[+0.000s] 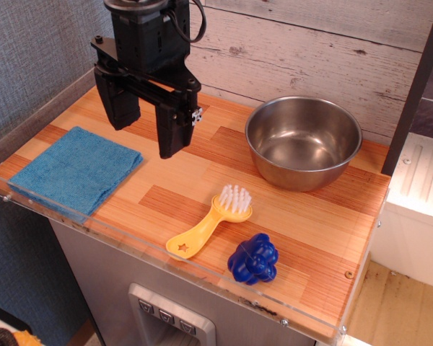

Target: Slide the blue rag closer to the silver pot.

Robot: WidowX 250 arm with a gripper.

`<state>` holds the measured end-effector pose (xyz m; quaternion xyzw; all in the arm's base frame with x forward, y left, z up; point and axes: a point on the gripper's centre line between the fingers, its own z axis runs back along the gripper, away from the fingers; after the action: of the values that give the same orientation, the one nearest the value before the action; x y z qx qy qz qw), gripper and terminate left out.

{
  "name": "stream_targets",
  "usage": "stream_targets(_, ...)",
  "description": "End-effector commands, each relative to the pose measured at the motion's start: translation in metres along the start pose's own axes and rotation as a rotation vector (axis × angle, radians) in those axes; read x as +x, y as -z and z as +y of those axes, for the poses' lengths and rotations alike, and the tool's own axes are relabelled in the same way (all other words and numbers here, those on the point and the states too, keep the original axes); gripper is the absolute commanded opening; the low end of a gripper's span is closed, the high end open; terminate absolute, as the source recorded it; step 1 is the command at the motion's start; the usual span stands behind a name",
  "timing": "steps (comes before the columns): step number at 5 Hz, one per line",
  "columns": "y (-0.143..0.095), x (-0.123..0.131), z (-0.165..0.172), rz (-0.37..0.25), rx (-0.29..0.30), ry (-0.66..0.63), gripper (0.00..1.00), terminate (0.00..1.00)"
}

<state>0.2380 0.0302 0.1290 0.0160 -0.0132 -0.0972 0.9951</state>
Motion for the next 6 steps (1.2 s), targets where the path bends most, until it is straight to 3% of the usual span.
stream_targets(1,0.0,0.0,0.0,0.0,0.0,0.0,1.0,0.0)
stream_targets(2,0.011,-0.027,0.041,0.004,0.035,-0.063,1.0,0.0)
stream_targets(4,0.064,-0.06,0.107,0.013,0.048,-0.078,1.0,0.0)
stream_targets(5,0.084,-0.048,0.117,-0.004,0.016,-0.023,1.0,0.0)
stream_targets(6,0.088,-0.027,0.12,-0.019,0.024,0.019,1.0,0.0)
